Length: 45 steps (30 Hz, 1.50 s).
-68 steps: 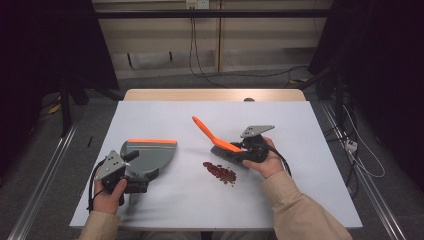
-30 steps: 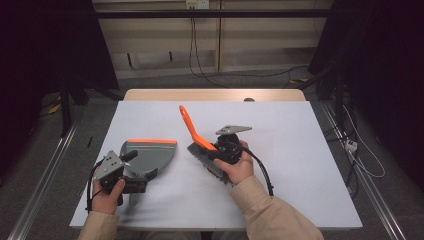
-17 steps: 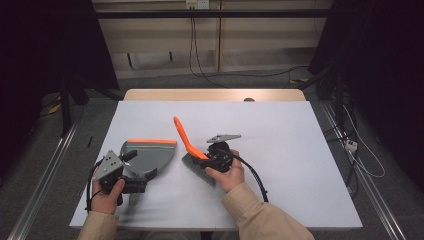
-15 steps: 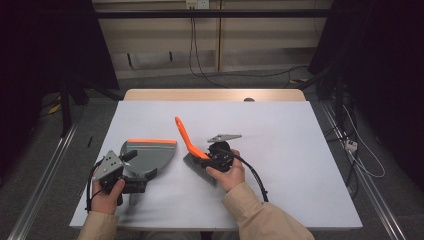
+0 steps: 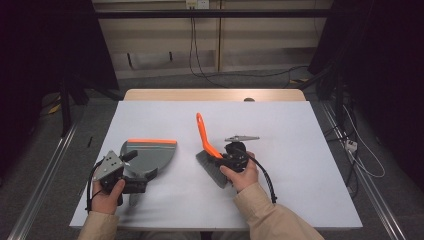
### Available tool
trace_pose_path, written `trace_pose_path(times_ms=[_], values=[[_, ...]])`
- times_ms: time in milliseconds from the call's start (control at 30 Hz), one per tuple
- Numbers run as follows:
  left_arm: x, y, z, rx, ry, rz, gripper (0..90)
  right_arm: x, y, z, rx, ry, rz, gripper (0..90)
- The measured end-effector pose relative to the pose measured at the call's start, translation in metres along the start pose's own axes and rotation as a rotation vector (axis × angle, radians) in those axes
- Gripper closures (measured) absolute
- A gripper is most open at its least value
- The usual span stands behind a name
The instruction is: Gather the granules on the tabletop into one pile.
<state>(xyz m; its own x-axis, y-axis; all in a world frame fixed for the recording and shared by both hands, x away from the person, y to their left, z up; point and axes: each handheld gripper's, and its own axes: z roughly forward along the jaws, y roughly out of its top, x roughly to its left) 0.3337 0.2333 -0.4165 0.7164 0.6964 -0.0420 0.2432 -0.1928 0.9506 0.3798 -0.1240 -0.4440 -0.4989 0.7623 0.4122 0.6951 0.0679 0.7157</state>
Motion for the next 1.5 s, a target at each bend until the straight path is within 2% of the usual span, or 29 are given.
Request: trace_pose_path(times_ms=[433, 633, 767, 833, 933, 1033, 1100, 1167, 1300, 1367, 1400, 1500], values=[[0.000, -0.001, 0.000, 0.009, 0.000, 0.004, 3.4, -0.012, -0.007, -0.017, -0.015, -0.023, 0.025, 71.0], [0.000, -0.001, 0.000, 0.008, 0.000, 0.003, 3.4, -0.016, -0.009, -0.021, -0.022, -0.018, 0.042, 71.0], [0.001, -0.001, 0.000, 0.009, 0.000, 0.001, 3.4, -0.015, -0.008, -0.022, -0.030, 0.013, 0.056, 71.1], [0.001, -0.001, 0.000, 0.008, 0.002, 0.002, 3.4, -0.016, -0.007, -0.022, -0.034, 0.035, 0.081, 71.2], [0.001, -0.001, 0.001, 0.010, 0.003, -0.001, 3.4, -0.014, -0.003, -0.023, -0.030, 0.055, 0.077, 71.3], [0.001, -0.001, 0.001, 0.010, 0.002, 0.000, 3.4, -0.011, 0.003, -0.026, -0.049, 0.094, 0.089, 71.3], [0.001, -0.001, 0.001, 0.009, 0.003, -0.006, 3.4, -0.008, 0.008, -0.028, -0.062, 0.108, 0.077, 71.2], [0.001, -0.001, 0.001, 0.009, 0.004, -0.006, 3.4, -0.006, 0.014, -0.030, -0.068, 0.109, 0.054, 71.2], [0.002, -0.001, 0.001, 0.010, 0.004, -0.003, 3.4, -0.009, 0.027, -0.031, -0.060, 0.095, -0.030, 71.2], [0.002, -0.001, 0.001, 0.013, 0.004, -0.003, 3.4, -0.012, 0.033, -0.030, -0.059, 0.096, -0.102, 71.2], [0.002, -0.001, 0.001, 0.012, 0.005, -0.005, 3.4, -0.014, 0.036, -0.029, -0.057, 0.075, -0.134, 71.2], [0.003, -0.002, 0.000, 0.012, 0.005, -0.005, 3.4, -0.019, 0.041, -0.025, -0.047, 0.045, -0.284, 71.2]])
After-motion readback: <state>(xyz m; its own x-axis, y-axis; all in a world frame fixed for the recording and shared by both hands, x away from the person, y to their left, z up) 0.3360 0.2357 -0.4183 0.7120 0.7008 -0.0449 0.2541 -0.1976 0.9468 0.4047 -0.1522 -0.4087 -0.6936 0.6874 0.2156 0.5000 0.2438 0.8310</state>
